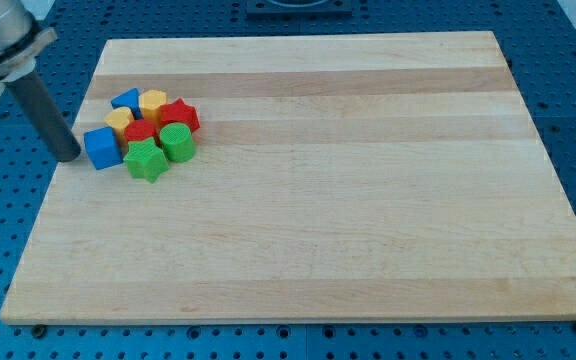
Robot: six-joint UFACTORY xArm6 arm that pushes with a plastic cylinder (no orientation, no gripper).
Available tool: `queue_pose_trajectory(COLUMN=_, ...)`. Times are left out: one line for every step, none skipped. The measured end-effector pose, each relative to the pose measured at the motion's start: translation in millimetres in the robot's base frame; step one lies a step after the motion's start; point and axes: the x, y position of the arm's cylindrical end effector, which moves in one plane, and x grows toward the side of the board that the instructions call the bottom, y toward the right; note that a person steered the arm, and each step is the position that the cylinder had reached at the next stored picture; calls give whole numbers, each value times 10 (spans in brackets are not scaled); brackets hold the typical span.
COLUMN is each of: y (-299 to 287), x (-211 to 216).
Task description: Move the blue cube left to the green circle
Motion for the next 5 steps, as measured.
queue_pose_trajectory(y=309, x=0)
queue_pose_trajectory(y=506, x=0)
queue_pose_trajectory(y=680, x=0)
queue_pose_trajectory(y=890, x=0)
queue_pose_trajectory(y=803, x=74)
